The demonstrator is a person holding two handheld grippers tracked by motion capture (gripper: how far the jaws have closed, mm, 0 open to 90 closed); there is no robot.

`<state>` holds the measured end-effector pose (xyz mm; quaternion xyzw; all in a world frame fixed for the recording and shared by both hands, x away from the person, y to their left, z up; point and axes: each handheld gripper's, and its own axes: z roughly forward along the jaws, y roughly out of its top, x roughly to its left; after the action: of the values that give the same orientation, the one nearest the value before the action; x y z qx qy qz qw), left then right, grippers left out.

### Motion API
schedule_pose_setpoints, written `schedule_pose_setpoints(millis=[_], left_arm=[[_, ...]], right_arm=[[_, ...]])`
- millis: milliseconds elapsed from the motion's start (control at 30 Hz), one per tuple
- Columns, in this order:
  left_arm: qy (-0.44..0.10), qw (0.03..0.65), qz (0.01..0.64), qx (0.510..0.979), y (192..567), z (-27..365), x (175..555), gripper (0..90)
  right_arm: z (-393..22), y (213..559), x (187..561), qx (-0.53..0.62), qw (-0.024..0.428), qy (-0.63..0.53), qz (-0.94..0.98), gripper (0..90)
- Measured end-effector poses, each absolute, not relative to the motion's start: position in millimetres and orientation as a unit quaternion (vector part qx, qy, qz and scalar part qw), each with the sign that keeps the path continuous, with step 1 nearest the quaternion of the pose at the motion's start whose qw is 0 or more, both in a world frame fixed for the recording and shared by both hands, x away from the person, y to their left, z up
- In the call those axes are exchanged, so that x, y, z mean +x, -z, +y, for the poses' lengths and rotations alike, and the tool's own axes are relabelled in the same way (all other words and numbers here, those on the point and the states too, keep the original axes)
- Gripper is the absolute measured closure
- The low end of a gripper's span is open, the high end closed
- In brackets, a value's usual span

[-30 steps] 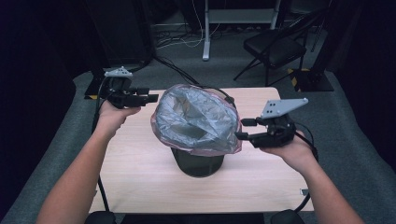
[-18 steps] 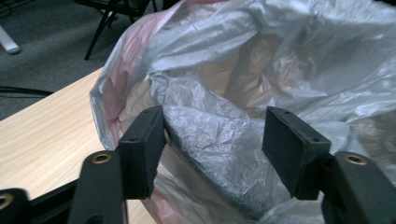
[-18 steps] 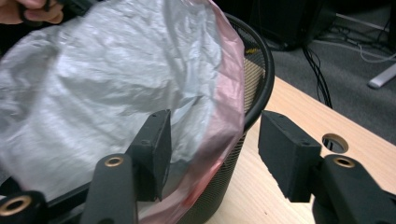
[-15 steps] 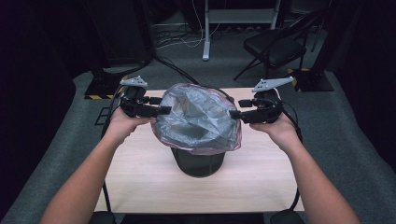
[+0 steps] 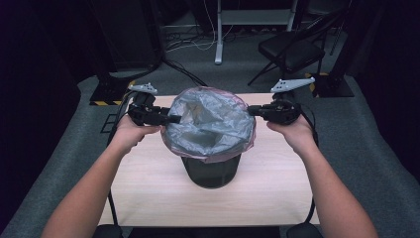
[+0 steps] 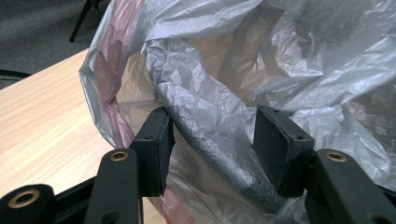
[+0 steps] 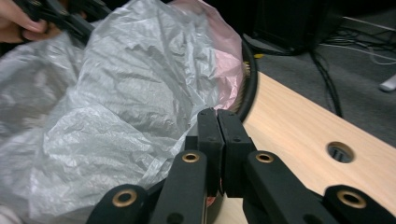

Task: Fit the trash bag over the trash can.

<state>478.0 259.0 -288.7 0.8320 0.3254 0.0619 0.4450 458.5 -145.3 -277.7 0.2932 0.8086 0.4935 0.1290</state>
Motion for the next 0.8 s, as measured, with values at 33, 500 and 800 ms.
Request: schedule_pose_setpoints(millis=[33,500,800], left_arm=[[-0.060,0.445,0.324,0.832,289,259,478,47.9],[-0.051,0.445,0.321,0.834,288,260,477,48.7],[-0.063,0.443,0.315,0.837,285,263,477,46.9]], right_arm=[[-146,278,460,0.294,0.134,-0.491,0.809,88.6],[-135,311,505,0.338,0.142,-0.452,0.813,89.9],[-139,341,505,0.346,0.098,-0.428,0.829,90.0]])
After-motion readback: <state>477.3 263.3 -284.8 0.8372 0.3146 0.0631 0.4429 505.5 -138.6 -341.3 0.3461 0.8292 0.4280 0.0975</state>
